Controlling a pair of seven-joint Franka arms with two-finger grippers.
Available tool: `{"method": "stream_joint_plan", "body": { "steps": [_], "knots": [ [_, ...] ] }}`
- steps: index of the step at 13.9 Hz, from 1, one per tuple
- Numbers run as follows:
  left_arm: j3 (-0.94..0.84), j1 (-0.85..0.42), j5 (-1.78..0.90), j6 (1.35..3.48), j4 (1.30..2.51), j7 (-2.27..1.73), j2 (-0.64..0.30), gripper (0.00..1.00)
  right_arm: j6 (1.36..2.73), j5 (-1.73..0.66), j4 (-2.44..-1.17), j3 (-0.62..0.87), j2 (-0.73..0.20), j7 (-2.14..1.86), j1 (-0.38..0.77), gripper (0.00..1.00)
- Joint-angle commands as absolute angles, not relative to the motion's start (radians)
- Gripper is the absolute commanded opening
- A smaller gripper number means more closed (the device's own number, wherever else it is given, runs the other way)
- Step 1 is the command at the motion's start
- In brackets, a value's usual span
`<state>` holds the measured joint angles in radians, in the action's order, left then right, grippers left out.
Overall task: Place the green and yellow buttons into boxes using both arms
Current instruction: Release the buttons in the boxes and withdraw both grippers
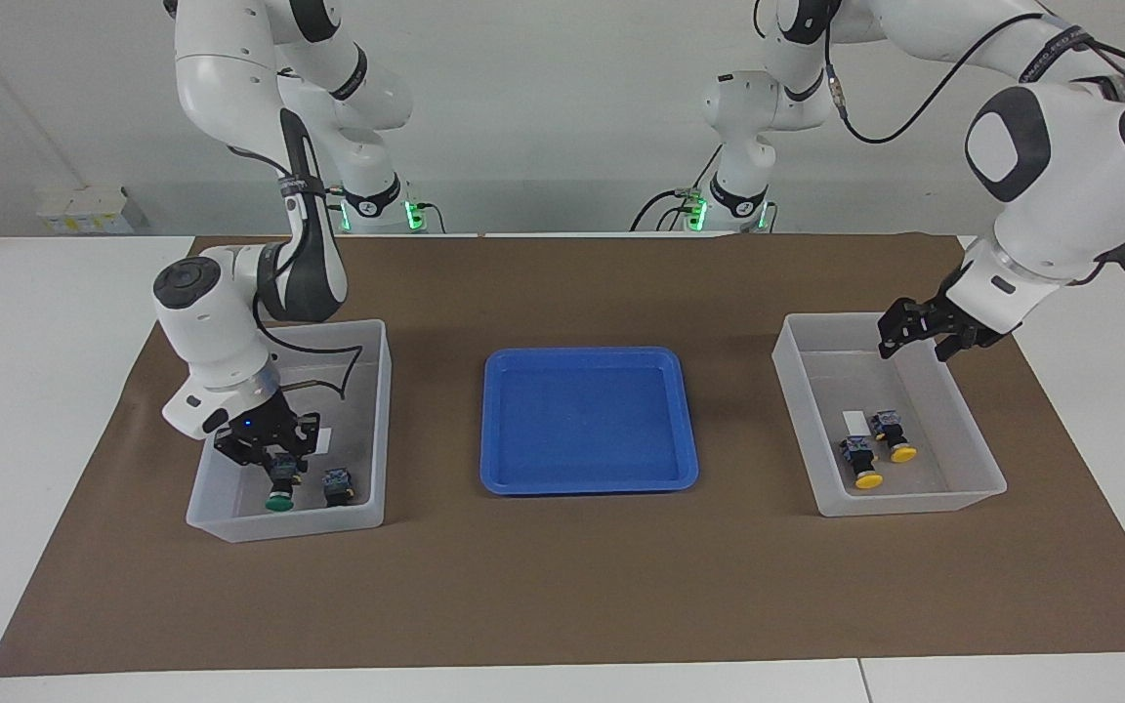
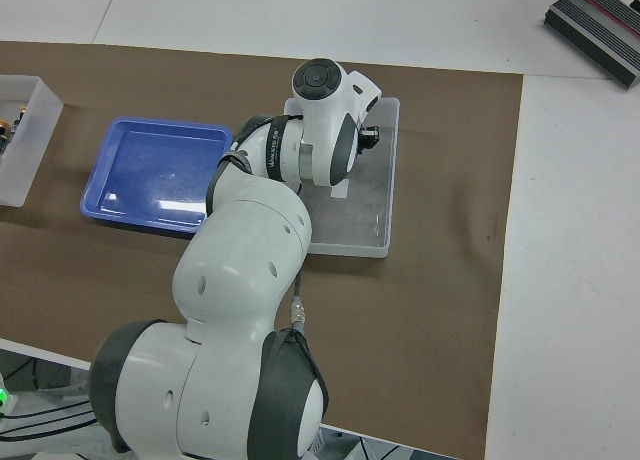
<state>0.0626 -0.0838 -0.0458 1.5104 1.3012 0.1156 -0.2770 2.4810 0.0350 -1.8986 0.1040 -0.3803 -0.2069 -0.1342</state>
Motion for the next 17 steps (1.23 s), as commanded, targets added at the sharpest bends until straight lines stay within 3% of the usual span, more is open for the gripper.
{"method": "stream_joint_plan", "body": {
  "steps": [1, 2, 3, 7, 8, 11, 13, 17],
  "knots": [
    [0.066, -0.109, -0.008, 1.465, 1.337, 0.121, -0.157, 0.82, 2.514, 0.023, -1.862, 0.117, -0.419, -0.271, -0.147, 0.00],
    [0.063, -0.109, -0.006, 1.450, 1.351, 0.124, -0.132, 0.93, 2.525, 0.025, -1.864, 0.117, -0.420, -0.288, -0.147, 0.24],
    [0.063, -0.109, -0.006, 1.447, 1.382, 0.126, -0.111, 1.00, 2.525, 0.022, -1.862, 0.117, -0.422, -0.299, -0.149, 0.67],
    [0.063, -0.109, -0.008, 1.630, 1.630, 0.124, 0.001, 1.00, 2.514, 0.012, -1.850, 0.117, -0.405, -0.298, -0.144, 0.71],
    [0.061, -0.107, -0.008, 1.638, 1.643, 0.130, 0.008, 1.00, 2.502, 0.011, -1.847, 0.118, -0.388, -0.292, -0.143, 0.79],
    [0.060, -0.109, -0.009, 1.644, 1.641, 0.135, 0.008, 1.00, 2.398, 0.009, -1.844, 0.120, -0.301, -0.192, -0.126, 0.87],
    [0.061, -0.107, -0.009, 1.641, 1.637, 0.124, 0.006, 1.00, 2.297, 0.011, -1.844, 0.120, -0.235, -0.057, -0.095, 1.00],
    [0.067, -0.095, -0.009, 1.629, 1.638, 0.124, 0.008, 1.00, 2.108, 0.026, -1.780, 0.121, -0.161, 0.141, -0.029, 1.00]
  ]
}}
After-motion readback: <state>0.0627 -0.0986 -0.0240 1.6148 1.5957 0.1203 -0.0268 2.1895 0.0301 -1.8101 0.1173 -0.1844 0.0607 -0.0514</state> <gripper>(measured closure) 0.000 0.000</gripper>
